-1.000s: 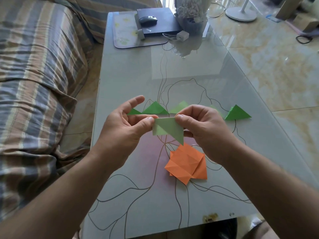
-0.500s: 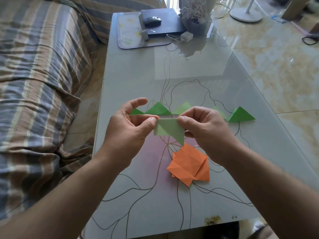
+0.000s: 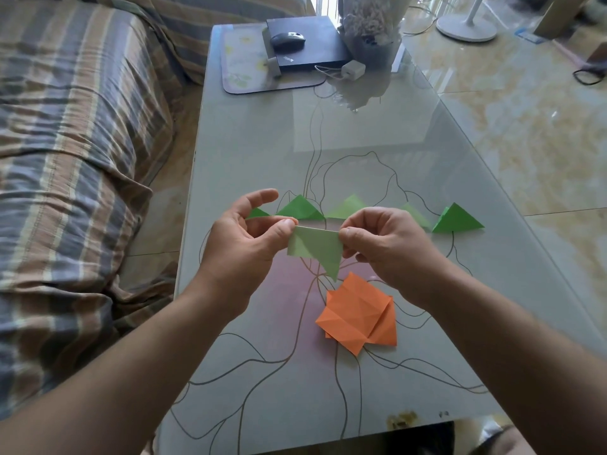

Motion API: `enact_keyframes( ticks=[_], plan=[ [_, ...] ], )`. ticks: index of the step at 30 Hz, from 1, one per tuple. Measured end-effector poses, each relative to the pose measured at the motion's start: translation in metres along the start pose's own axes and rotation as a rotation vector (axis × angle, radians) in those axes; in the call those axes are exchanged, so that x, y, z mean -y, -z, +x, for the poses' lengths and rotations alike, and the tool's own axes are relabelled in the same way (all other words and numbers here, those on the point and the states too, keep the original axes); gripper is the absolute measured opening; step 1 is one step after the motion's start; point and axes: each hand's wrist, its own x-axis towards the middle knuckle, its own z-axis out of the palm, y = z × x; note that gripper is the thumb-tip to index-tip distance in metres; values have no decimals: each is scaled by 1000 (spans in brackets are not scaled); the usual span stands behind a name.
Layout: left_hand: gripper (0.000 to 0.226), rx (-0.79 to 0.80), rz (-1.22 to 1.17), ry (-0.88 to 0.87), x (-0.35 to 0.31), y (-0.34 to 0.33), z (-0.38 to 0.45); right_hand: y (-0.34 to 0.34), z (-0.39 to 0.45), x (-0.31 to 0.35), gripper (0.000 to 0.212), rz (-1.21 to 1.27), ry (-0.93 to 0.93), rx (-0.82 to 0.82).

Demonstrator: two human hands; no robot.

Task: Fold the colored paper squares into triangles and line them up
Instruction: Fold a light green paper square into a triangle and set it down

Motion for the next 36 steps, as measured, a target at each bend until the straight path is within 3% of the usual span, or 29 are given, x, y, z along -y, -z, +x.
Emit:
enact_keyframes(
  ticks=[12,16,20,23,27,31,36],
  plan=[
    [24,-17,92,18,-4,-4,-9,2,2,3,9,-11,-18,53],
    [15,4,-85,249,-7,-12,-17,6,0,6,9,-50,97,-20],
    [46,161,-246,605,-4,-14,-19,7,-4,4,12,-220,308,-48],
    [59,296,-399,711,-5,-11,-16,8,-5,3,12,-277,374,-33],
    [39,324,-449,647,-16,-7,-12,8,-8,5,2,-295,410,-22],
    [19,223,-339,504,-17,-5,-3,5,-7,8,7,-230,392,-24],
    [25,128,-299,400,-14,-3,0,-4,-4,12,42,114,104,77]
  ],
)
